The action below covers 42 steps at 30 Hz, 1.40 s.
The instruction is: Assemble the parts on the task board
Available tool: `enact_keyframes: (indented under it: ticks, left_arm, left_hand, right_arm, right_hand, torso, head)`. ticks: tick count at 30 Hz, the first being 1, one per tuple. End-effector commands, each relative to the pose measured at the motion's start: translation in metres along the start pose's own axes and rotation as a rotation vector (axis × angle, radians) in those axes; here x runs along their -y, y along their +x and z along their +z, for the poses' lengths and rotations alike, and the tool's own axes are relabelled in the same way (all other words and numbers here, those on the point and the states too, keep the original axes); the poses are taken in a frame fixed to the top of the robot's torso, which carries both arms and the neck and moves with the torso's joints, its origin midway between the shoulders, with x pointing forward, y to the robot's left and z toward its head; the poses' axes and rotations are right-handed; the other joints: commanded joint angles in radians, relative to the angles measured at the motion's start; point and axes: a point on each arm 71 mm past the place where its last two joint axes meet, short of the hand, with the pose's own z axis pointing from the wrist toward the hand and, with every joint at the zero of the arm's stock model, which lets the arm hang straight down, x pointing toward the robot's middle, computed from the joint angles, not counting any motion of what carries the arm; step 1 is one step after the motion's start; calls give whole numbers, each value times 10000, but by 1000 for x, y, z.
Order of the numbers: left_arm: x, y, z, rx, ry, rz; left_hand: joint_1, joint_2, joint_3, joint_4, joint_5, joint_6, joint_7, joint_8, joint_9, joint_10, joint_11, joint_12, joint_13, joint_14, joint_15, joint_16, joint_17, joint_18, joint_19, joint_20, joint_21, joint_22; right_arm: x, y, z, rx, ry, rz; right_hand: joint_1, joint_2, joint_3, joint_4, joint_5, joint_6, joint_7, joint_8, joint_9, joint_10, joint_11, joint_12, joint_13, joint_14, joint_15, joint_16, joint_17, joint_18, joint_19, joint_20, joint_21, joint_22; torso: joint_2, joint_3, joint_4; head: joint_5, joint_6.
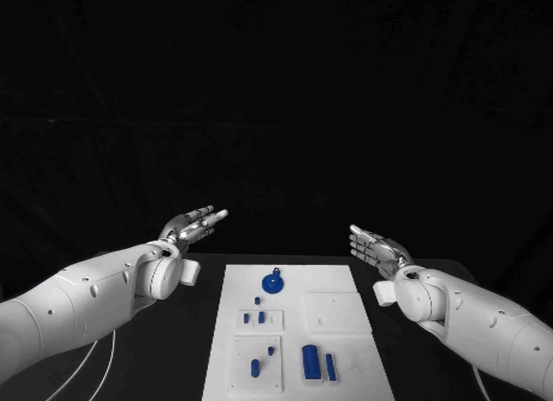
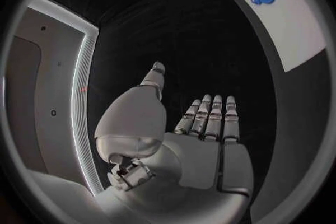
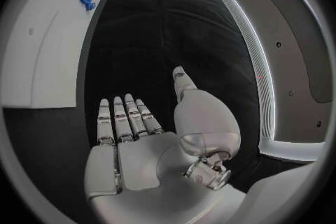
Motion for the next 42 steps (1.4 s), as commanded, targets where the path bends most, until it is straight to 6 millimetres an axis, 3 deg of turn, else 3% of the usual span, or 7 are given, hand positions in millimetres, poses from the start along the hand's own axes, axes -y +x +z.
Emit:
enact_keyframes:
  ticks: [1,4,10,16,23,42]
  left_arm:
    - [-2,9,-6,264,244,-135]
    - [-8,21,-18,404,331,-372]
    - [-16,45,-46,714,479,-808]
    - [-19,68,-81,1091,601,-1217]
    - [-17,81,-104,1322,655,-1415]
    - [-17,82,-107,1352,661,-1437]
  left_hand:
    - [-9853,80,-91,4,-429,-2647,-287,-194,-167,-3483,-311,-188,-162,-3272,-364,-191,-180,-610,-2840,-650,-191,-306]
    - [-9853,80,-91,4,-429,-2647,-287,-194,-167,-3483,-311,-188,-162,-3272,-364,-191,-180,-610,-2840,-650,-191,-306]
    - [-9853,80,-91,4,-429,-2647,-287,-194,-167,-3483,-311,-188,-162,-3272,-364,-191,-180,-610,-2840,-650,-191,-306]
    - [-9853,80,-91,4,-429,-2647,-287,-194,-167,-3483,-311,-188,-162,-3272,-364,-191,-180,-610,-2840,-650,-191,-306]
    - [-9853,80,-91,4,-429,-2647,-287,-194,-167,-3483,-311,-188,-162,-3272,-364,-191,-180,-610,-2840,-650,-191,-306]
    - [-9853,80,-91,4,-429,-2647,-287,-194,-167,-3483,-311,-188,-162,-3272,-364,-191,-180,-610,-2840,-650,-191,-306]
  right_arm:
    - [-8,8,-2,325,-426,60]
    - [-15,22,-8,419,-725,13]
    - [-23,50,-26,624,-1174,-80]
    - [-27,81,-57,894,-1441,-232]
    - [-26,99,-82,1089,-1472,-386]
    - [-26,102,-87,1129,-1464,-424]
  right_hand:
    - [-7760,-241,-58,421,-953,-2888,-361,-193,-180,-3730,-396,-184,-170,-3244,-395,-210,-179,-770,-2659,-834,-225,-195]
    - [-7760,-241,-58,421,-953,-2888,-361,-193,-180,-3730,-396,-184,-170,-3244,-395,-210,-179,-770,-2659,-834,-225,-195]
    - [-7760,-241,-58,421,-953,-2888,-361,-193,-180,-3730,-396,-184,-170,-3244,-395,-210,-179,-770,-2659,-834,-225,-195]
    - [-7760,-241,-58,421,-953,-2888,-361,-193,-180,-3730,-396,-184,-170,-3244,-395,-210,-179,-770,-2659,-834,-225,-195]
    - [-7760,-241,-58,421,-953,-2888,-361,-193,-180,-3730,-396,-184,-170,-3244,-395,-210,-179,-770,-2659,-834,-225,-195]
    - [-7760,-241,-58,421,-953,-2888,-361,-193,-180,-3730,-396,-184,-170,-3244,-395,-210,-179,-770,-2659,-834,-225,-195]
  torso:
    - [-239,130,-120]
    - [-427,233,-212]
    - [-566,308,-280]
    - [-570,311,-282]
    - [-570,311,-282]
    - [-570,311,-282]
  head:
    - [65,-325]
    - [122,-622]
    - [164,-839]
    - [166,-847]
    - [166,-847]
    - [166,-847]
